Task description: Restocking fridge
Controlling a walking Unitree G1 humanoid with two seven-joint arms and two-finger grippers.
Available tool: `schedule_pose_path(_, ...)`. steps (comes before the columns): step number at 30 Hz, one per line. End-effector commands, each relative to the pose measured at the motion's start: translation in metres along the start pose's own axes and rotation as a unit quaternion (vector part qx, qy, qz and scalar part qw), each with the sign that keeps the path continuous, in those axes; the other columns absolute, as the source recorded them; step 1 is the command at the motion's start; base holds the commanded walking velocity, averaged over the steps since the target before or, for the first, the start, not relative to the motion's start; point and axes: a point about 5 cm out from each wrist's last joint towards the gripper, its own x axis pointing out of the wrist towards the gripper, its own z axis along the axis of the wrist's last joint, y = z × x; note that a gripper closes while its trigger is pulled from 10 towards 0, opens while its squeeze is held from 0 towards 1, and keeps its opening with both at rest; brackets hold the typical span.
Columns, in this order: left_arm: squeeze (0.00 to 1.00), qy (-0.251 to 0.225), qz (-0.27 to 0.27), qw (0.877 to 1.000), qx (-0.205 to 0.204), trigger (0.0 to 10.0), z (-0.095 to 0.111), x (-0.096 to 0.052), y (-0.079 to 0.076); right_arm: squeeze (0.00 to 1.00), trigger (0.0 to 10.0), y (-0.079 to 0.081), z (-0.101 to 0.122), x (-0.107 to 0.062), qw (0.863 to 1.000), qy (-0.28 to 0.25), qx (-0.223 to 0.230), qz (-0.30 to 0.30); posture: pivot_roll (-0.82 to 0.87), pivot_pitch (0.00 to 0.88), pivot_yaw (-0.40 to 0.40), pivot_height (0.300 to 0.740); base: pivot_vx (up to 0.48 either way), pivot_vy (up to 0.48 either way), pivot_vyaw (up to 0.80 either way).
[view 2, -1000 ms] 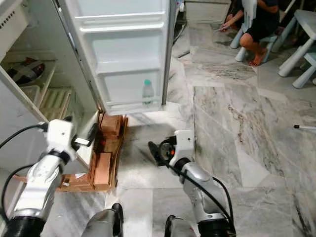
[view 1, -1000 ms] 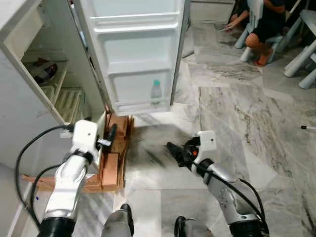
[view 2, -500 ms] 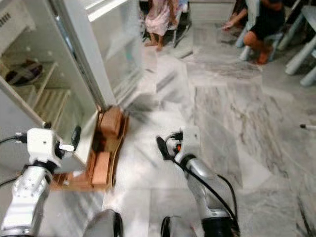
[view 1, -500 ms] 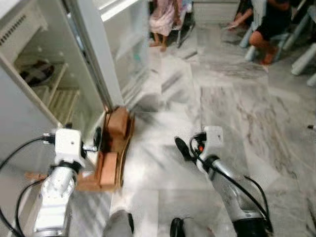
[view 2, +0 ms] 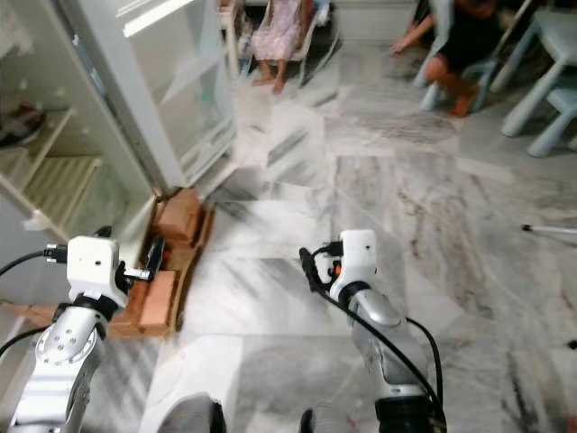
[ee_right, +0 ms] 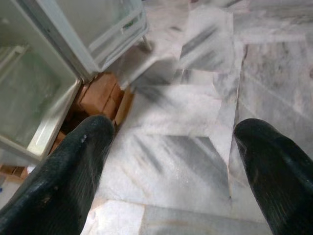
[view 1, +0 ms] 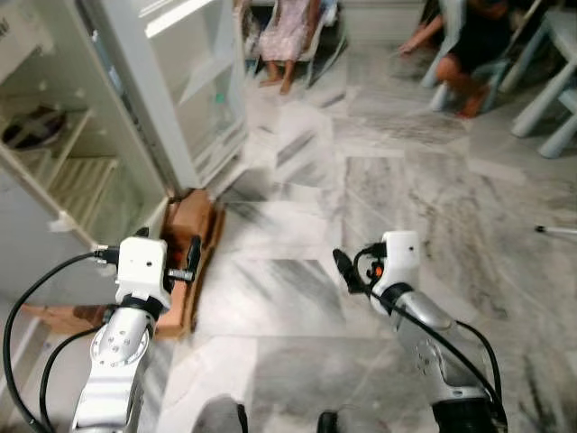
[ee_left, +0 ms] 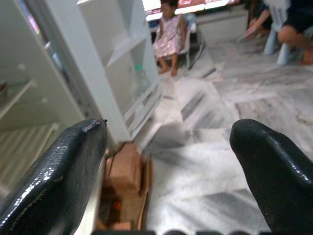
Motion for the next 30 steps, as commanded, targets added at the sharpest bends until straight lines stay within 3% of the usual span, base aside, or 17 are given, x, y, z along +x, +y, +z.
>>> schedule_pose_path(1, 0.00, 0.015, 0.007, 1.000, 0.005, 10.0, -0.006, -0.002, 0.005, 0.00, 10.0, 0.006, -0.003, 0.001, 1.000, 0.007, -0.007, 0.008, 0.01, 0.128, 0.012, 0.740, 0.364, -0.307, 0.00)
schedule_pose_path(3, 0.00, 0.014, 0.006, 1.000, 0.004, 10.0, -0.006, -0.001, 0.005, 0.00, 10.0, 0.009, -0.003, 0.002, 1.000, 0.002, -0.016, 0.010, 0.01, 0.128, 0.012, 0.740, 0.375, -0.292, 0.00)
schedule_pose_path(5, 0.00, 0.012, 0.004, 1.000, 0.004, 10.0, -0.006, 0.001, 0.004, 0.00, 10.0, 0.011, 0.004, 0.003, 0.998, -0.028, -0.057, 0.011, 0.01, 0.123, 0.012, 0.740, 0.379, -0.289, 0.00)
schedule_pose_path(7, 0.00, 0.011, 0.002, 1.000, 0.004, 10.0, -0.006, 0.002, 0.004, 0.00, 10.0, 0.015, 0.005, 0.003, 0.998, -0.030, -0.043, 0.030, 0.00, 0.122, 0.014, 0.740, 0.390, -0.272, 0.00)
schedule_pose_path(10, 0.00, 0.009, 0.000, 1.000, 0.002, 10.0, -0.005, 0.004, 0.002, 0.00, 10.0, 0.015, 0.007, 0.004, 0.997, -0.041, -0.065, 0.024, 0.00, 0.120, 0.016, 0.740, 0.417, -0.165, 0.00)
schedule_pose_path(20, 0.00, 0.003, -0.011, 1.000, -0.003, 10.0, -0.006, 0.006, -0.005, 0.00, 10.0, 0.018, 0.022, 0.002, 0.994, -0.099, -0.026, 0.034, 0.00, 0.128, 0.011, 0.740, 0.468, 0.000, 0.00)
schedule_pose_path(25, 0.00, -0.001, -0.014, 1.000, 0.002, 10.0, -0.005, 0.009, -0.007, 0.00, 10.0, 0.014, 0.028, 0.006, 0.993, -0.112, -0.041, 0.011, 0.00, 0.132, 0.011, 0.740, 0.480, 0.000, -0.65)
schedule_pose_path(30, 0.00, -0.008, -0.010, 1.000, 0.015, 10.0, 0.000, 0.014, -0.005, 0.00, 10.0, 0.013, 0.054, 0.012, 0.985, -0.162, -0.063, -0.005, 0.01, 0.151, 0.022, 0.740, 0.480, 0.000, -0.80)
